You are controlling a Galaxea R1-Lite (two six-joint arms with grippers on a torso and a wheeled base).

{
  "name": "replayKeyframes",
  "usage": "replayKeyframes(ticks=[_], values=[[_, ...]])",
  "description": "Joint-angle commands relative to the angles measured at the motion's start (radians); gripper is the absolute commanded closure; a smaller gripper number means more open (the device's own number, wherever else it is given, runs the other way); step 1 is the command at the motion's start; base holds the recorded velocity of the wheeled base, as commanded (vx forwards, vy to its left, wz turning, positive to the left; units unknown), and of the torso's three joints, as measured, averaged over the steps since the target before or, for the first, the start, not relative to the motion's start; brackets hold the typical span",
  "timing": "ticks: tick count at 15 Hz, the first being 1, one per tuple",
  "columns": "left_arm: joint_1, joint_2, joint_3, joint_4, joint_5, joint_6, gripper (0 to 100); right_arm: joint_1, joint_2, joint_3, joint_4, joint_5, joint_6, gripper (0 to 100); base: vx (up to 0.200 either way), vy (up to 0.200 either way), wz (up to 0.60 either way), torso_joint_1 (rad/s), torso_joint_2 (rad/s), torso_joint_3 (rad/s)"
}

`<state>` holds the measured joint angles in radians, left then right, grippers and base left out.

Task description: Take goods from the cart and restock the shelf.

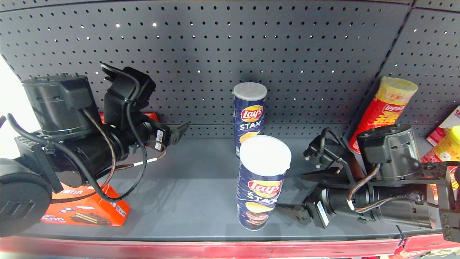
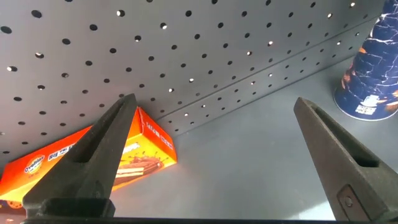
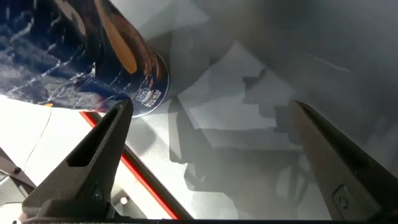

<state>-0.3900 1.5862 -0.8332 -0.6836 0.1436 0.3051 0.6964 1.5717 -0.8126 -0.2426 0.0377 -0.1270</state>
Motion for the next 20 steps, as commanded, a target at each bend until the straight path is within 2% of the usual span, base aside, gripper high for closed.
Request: replayKeyframes(ticks=[1, 3, 14, 18, 20], values=[[0.003, 0.001, 0.0, -0.001, -0.009, 0.0, 0, 0.011, 0.007, -0.007, 0.0, -0.001, 0.0, 0, 0.0, 0.0, 0.0, 0.0, 0.0, 0.0], [0.007, 0.001, 0.005, -0.013, -0.033, 0.002, 0, 0.015, 0.014, -0.013, -0.001, -0.001, 0.0, 0, 0.0, 0.0, 0.0, 0.0, 0.0, 0.0], [0.02, -0.003, 0.009, -0.014, -0.035, 0.002, 0, -0.003, 0.019, -0.034, -0.001, -0.001, 0.0, 0, 0.0, 0.0, 0.0, 0.0, 0.0, 0.0], [0.02, -0.106, 0.029, -0.001, -0.035, 0.002, 0, -0.055, -0.15, -0.036, -0.003, -0.002, 0.004, 0, 0.0, 0.0, 0.0, 0.0, 0.0, 0.0], [0.019, -0.204, 0.078, 0.007, -0.032, 0.002, 0, -0.061, -0.272, -0.017, 0.0, -0.005, 0.009, 0, 0.0, 0.0, 0.0, 0.0, 0.0, 0.0]])
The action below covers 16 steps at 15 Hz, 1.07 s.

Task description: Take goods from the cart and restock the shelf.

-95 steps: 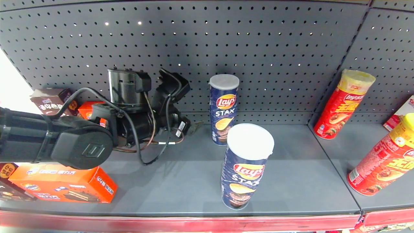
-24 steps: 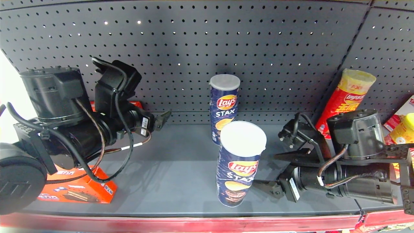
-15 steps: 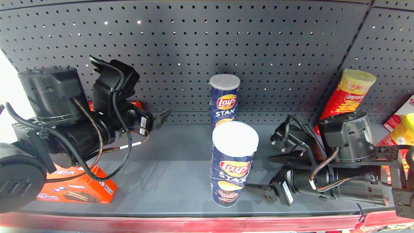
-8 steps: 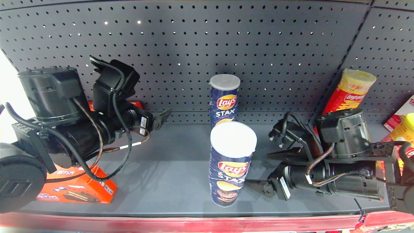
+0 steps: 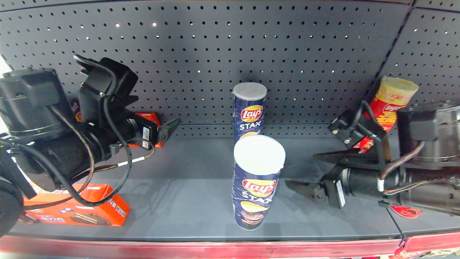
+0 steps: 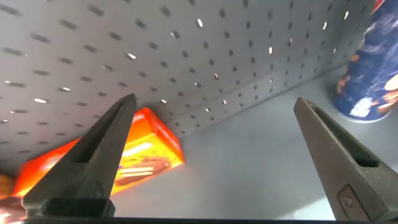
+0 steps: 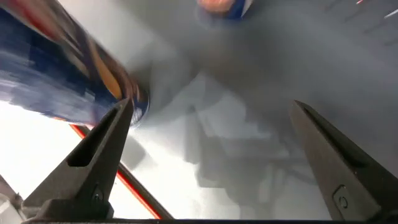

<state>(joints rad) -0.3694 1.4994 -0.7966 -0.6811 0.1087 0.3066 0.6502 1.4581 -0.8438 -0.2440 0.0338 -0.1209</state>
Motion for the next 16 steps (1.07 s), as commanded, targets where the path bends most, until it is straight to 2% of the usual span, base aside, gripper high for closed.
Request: replayKeyframes(ticks=[1, 2, 5, 8, 10, 11, 13, 16], values=[[-0.002, -0.149, 0.063, 0.003, 0.003, 0.0, 0, -0.011, -0.191, 0.026, 0.0, -0.014, 0.004, 0, 0.0, 0.0, 0.0, 0.0, 0.0, 0.0], [-0.005, -0.265, 0.137, 0.005, 0.003, -0.003, 0, -0.001, -0.305, 0.083, 0.0, -0.055, 0.004, 0, 0.0, 0.0, 0.0, 0.0, 0.0, 0.0], [-0.005, -0.481, 0.281, 0.008, 0.006, -0.007, 0, 0.003, -0.51, 0.19, 0.002, -0.058, -0.006, 0, 0.0, 0.0, 0.0, 0.0, 0.0, 0.0], [-0.048, -0.743, 0.461, 0.009, 0.006, -0.007, 0, 0.003, -0.759, 0.354, 0.005, -0.057, -0.01, 0, 0.0, 0.0, 0.0, 0.0, 0.0, 0.0], [-0.048, -0.87, 0.528, 0.04, 0.009, -0.006, 0, -0.003, -0.895, 0.47, 0.006, -0.058, -0.008, 0, 0.0, 0.0, 0.0, 0.0, 0.0, 0.0], [-0.046, -0.926, 0.54, 0.089, 0.009, -0.006, 0, -0.006, -0.941, 0.508, 0.008, -0.061, -0.008, 0, 0.0, 0.0, 0.0, 0.0, 0.0, 0.0], [-0.045, -1.11, 0.543, 0.35, 0.006, 0.0, 0, -0.029, -1.032, 0.612, 0.009, -0.061, -0.006, 0, 0.0, 0.0, 0.0, 0.0, 0.0, 0.0], [-0.033, -1.315, 0.547, 0.618, 0.005, 0.0, 0, -0.047, -1.07, 0.675, 0.009, -0.061, -0.005, 0, 0.0, 0.0, 0.0, 0.0, 0.0, 0.0]])
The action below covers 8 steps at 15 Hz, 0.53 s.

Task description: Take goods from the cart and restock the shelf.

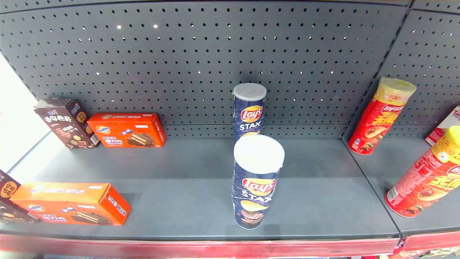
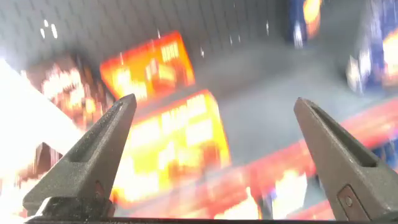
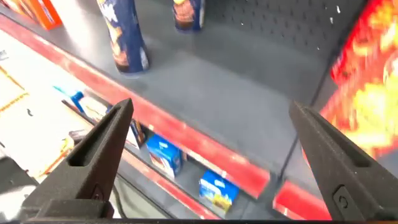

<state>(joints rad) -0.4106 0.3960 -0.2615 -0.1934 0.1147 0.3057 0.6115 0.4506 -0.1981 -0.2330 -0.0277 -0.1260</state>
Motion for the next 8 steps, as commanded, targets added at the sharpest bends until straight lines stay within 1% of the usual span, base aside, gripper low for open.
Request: replayKeyframes(ticks=[1, 2, 3, 4, 5, 6, 7, 8], values=[[0.009, -0.319, 0.024, 0.27, -0.001, 0.001, 0, -0.027, -0.064, 0.06, -0.002, 0.0, 0.003, 0, 0.0, 0.0, 0.0, 0.0, 0.0, 0.0], [0.009, -0.381, 0.045, 0.344, -0.001, 0.004, 0, -0.045, -0.064, 0.083, -0.002, 0.002, 0.005, 0, 0.0, 0.0, 0.0, 0.0, 0.0, 0.0], [0.019, -0.396, 0.084, 0.388, 0.003, 0.012, 0, -0.062, -0.066, 0.114, -0.003, 0.002, 0.008, 0, 0.0, 0.0, 0.0, 0.0, 0.0, 0.0], [0.024, -0.396, 0.11, 0.384, 0.003, 0.013, 0, -0.07, -0.066, 0.131, -0.003, 0.002, 0.016, 0, 0.0, 0.0, 0.0, 0.0, 0.0, 0.0], [0.03, -0.396, 0.16, 0.35, 0.002, 0.03, 0, -0.107, -0.076, 0.19, -0.002, -0.001, 0.029, 0, 0.0, 0.0, 0.0, 0.0, 0.0, 0.0], [0.05, -0.396, 0.162, 0.348, 0.002, 0.032, 0, -0.153, -0.092, 0.198, 0.044, -0.003, 0.035, 0, 0.0, 0.0, 0.0, 0.0, 0.0, 0.0], [0.07, -0.39, 0.162, 0.348, 0.002, 0.029, 0, -0.19, -0.116, 0.198, 0.116, -0.005, 0.042, 0, 0.0, 0.0, 0.0, 0.0, 0.0, 0.0], [0.121, -0.382, 0.162, 0.348, 0.005, 0.004, 0, -0.302, -0.155, 0.184, 0.219, -0.011, 0.097, 0, 0.0, 0.0, 0.0, 0.0, 0.0, 0.0]])
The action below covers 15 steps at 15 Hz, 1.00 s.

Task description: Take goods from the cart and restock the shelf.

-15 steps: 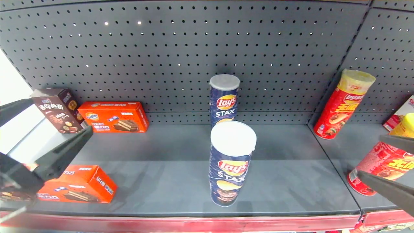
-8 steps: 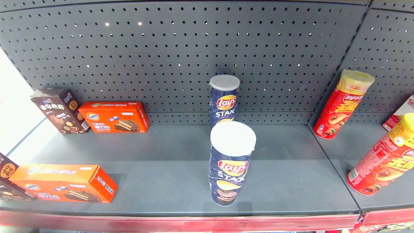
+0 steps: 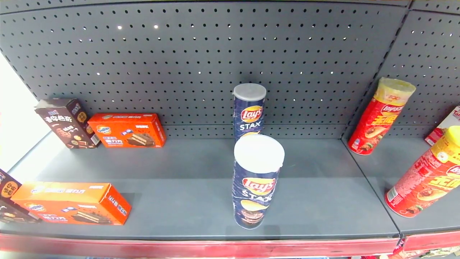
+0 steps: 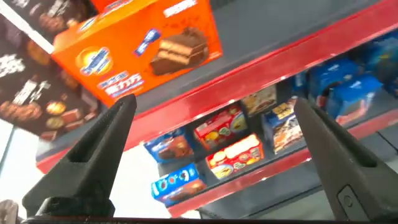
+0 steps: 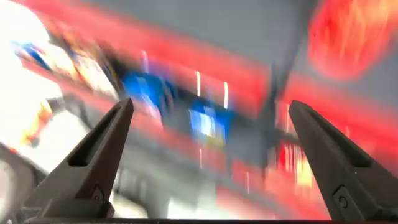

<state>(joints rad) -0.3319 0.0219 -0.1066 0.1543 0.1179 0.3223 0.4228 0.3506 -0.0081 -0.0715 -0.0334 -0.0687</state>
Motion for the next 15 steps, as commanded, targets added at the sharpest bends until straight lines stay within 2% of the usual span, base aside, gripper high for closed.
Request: replayKeyframes(ticks=[1, 2, 4, 5, 7, 9, 10, 12, 15], values=[[0.04, -0.007, 0.007, -0.001, 0.008, -0.016, 0, -0.159, -0.05, -0.006, 0.048, -0.016, 0.063, 0, 0.0, 0.0, 0.0, 0.0, 0.0, 0.0], [0.042, 0.006, 0.007, -0.001, 0.045, -0.012, 0, -0.279, -0.056, -0.004, 0.047, -0.046, 0.081, 0, 0.0, 0.0, 0.0, 0.0, 0.0, 0.0], [0.042, 0.007, 0.004, -0.001, 0.117, -0.012, 0, -0.397, -0.121, -0.003, 0.047, -0.049, 0.099, 0, 0.0, 0.0, 0.0, 0.0, 0.0, 0.0], [0.042, 0.007, 0.004, 0.002, 0.154, -0.012, 0, -0.418, -0.179, 0.003, 0.059, -0.039, 0.107, 0, 0.0, 0.0, 0.0, 0.0, 0.0, 0.0], [0.042, 0.009, 0.004, 0.004, 0.155, -0.014, 0, -0.417, -0.337, 0.008, 0.07, 0.018, 0.066, 0, 0.0, 0.0, 0.0, 0.0, 0.0, 0.0], [0.05, 0.041, 0.004, 0.004, 0.157, -0.016, 0, -0.423, -0.341, 0.008, 0.071, 0.021, 0.066, 0, 0.0, 0.0, 0.0, 0.0, 0.0, 0.0], [0.083, 0.081, 0.002, 0.004, 0.16, -0.016, 0, -0.423, -0.338, 0.007, 0.073, 0.024, 0.063, 0, 0.0, 0.0, 0.0, 0.0, 0.0, 0.0], [0.24, 0.141, 0.004, 0.002, 0.152, -0.009, 0, -0.42, -0.335, 0.008, 0.073, 0.023, 0.063, 0, 0.0, 0.0, 0.0, 0.0, 0.0, 0.0], [0.355, 0.073, 0.002, 0.005, 0.154, -0.017, 0, -0.423, -0.343, 0.008, 0.07, 0.023, 0.064, 0, 0.0, 0.0, 0.0, 0.0, 0.0, 0.0]])
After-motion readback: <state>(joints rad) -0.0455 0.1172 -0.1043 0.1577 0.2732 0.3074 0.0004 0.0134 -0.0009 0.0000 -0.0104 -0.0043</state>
